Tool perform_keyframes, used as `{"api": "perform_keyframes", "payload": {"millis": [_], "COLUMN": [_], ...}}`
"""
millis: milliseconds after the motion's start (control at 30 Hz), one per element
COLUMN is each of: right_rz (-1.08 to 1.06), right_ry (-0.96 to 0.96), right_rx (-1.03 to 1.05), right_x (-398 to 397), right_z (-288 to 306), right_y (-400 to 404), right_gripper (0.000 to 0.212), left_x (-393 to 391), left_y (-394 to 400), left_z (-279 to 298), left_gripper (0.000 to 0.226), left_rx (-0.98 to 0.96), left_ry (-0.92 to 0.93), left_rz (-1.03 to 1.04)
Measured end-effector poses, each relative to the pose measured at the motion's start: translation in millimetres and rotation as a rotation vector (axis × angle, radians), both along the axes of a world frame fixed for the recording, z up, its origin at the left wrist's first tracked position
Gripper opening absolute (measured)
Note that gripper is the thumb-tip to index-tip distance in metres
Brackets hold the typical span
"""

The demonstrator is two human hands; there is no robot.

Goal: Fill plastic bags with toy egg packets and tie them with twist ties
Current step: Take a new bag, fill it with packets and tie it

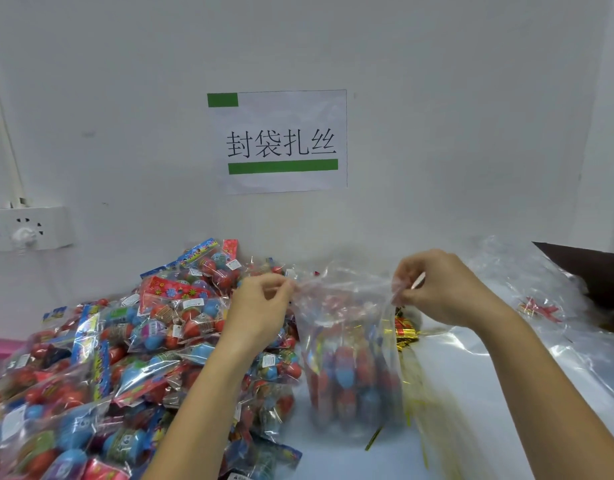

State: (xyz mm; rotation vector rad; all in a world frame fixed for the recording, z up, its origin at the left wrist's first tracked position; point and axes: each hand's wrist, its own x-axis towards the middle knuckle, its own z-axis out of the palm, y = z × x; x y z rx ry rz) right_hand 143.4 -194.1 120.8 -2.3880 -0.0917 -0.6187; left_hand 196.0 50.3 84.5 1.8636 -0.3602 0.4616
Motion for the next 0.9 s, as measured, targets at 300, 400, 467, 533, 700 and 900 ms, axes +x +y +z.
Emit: {"api": "perform_keyframes", "payload": {"millis": [300, 400, 467, 533, 700, 900], "right_rz": [-0.010, 0.032, 0.073, 0.100, 0.261, 0.269], "right_ry": [0.052, 0.031, -0.021, -0.074, -0.128, 0.050], "right_rx": [-0.027, 0.016, 0.094, 0.136, 0.106, -0.116], "right_x": [-3, -3, -4, -6, -11, -14], "right_z": [1, 4, 9, 12, 14, 15], "right_y": [-2, -3, -2, 1, 18, 33], "right_gripper": [0.024, 0.021, 0.024, 0.025, 0.027, 0.032], "left_x": [-4, -3, -3, -3, -7, -16], "left_y": [-1, 2, 3, 2, 1, -2], "left_z": [5, 7, 9, 10, 9, 14], "left_gripper": [0.017, 0.018, 0.018, 0.017, 0.044, 0.059], "left_rx": [0.133, 0.066, 0.040, 0.038, 0.165, 0.479], "left_ry": [-0.141, -0.120, -0.108, -0.104, -0.251, -0.271], "left_rz": [0.055, 0.073, 0.064, 0.050, -0.052, -0.139]}}
